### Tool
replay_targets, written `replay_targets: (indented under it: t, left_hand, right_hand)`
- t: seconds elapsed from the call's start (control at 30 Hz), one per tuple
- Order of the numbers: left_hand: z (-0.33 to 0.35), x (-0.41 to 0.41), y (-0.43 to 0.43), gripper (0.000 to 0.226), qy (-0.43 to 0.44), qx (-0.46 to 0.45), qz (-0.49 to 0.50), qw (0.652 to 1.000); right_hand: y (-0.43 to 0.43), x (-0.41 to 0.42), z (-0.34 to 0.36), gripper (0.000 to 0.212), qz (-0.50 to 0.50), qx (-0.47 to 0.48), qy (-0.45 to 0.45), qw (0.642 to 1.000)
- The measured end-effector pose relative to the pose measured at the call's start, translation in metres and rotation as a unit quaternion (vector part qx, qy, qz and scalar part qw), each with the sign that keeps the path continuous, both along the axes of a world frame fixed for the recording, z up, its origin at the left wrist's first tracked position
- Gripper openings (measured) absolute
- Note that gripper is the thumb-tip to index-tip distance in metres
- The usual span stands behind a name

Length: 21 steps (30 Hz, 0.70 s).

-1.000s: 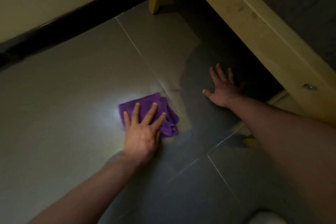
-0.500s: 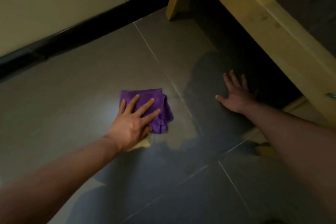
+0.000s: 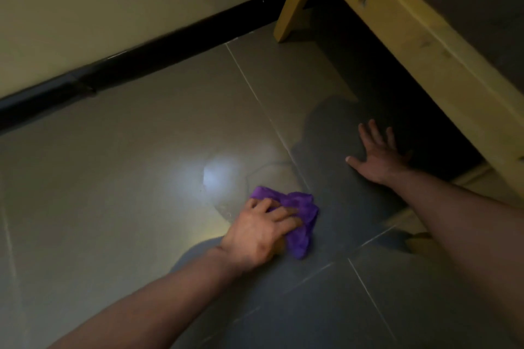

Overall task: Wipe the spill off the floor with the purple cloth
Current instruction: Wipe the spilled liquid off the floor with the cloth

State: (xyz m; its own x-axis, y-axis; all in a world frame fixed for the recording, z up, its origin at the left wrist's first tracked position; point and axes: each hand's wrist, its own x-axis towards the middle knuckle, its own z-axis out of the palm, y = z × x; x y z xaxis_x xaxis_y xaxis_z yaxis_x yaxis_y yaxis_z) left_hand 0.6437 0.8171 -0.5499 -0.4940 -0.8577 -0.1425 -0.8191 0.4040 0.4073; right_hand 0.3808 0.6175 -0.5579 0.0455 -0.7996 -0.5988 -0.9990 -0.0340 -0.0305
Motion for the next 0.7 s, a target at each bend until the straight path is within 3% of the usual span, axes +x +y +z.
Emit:
replay_targets:
  t: [0.03,0.07,0.13,0.2,0.23,0.27,0.3,0.33,0.37,0.4,0.47,0.5,0.57,0.7]
  left_hand:
    - [0.009,0.002,-0.004,0.037,0.096,0.051,0.057,0.992]
    - [0.021,0.005,-0.009,0.033,0.210,0.128,0.128,0.961]
    - [0.041,0.009,-0.021,0.030,0.427,0.299,0.248,0.817]
    - [0.050,0.021,-0.030,0.032,0.524,0.417,0.301,0.679]
    - [0.050,0.029,-0.034,0.032,0.535,0.444,0.320,0.644]
    - [0.049,0.037,-0.037,0.033,0.534,0.444,0.345,0.632]
    - [0.044,0.046,-0.041,0.035,0.519,0.423,0.388,0.633]
    - [0.038,0.056,-0.042,0.041,0.484,0.378,0.432,0.660]
    - [0.033,0.062,-0.040,0.052,0.430,0.313,0.457,0.713]
    - [0.030,0.066,-0.033,0.065,0.361,0.243,0.436,0.788]
    - [0.014,0.057,-0.011,0.075,0.152,0.094,0.247,0.952]
    - [0.002,0.047,0.002,0.075,0.035,0.027,0.152,0.987]
    - [-0.010,0.028,0.020,0.074,-0.118,0.031,0.087,0.989]
    - [-0.017,0.008,0.014,0.069,-0.146,0.054,0.136,0.978]
  right_hand:
    - [0.000,-0.001,-0.001,0.092,-0.001,-0.002,-0.003,1.000]
    - [0.000,-0.002,-0.003,0.092,-0.002,-0.004,-0.006,1.000]
    - [-0.001,-0.003,-0.005,0.093,-0.005,-0.003,-0.011,1.000]
    - [-0.001,-0.002,-0.004,0.093,-0.005,0.000,-0.014,1.000]
    - [-0.001,-0.002,-0.004,0.092,-0.006,0.001,-0.013,1.000]
    - [-0.001,-0.001,-0.002,0.092,-0.007,0.002,-0.011,1.000]
    - [0.000,-0.001,-0.002,0.091,-0.008,0.001,-0.011,1.000]
    - [0.000,0.000,-0.002,0.091,-0.008,-0.002,-0.010,1.000]
    - [0.000,-0.001,-0.003,0.091,-0.008,-0.005,-0.009,1.000]
    - [0.000,0.000,-0.003,0.090,-0.008,-0.003,-0.010,1.000]
    - [0.000,0.000,-0.003,0.091,-0.010,0.003,-0.015,1.000]
    - [0.000,-0.001,-0.003,0.091,-0.010,0.000,-0.017,1.000]
    - [0.000,-0.002,-0.004,0.091,-0.006,-0.006,-0.019,1.000]
    - [0.002,0.006,0.007,0.087,-0.006,-0.002,-0.012,1.000]
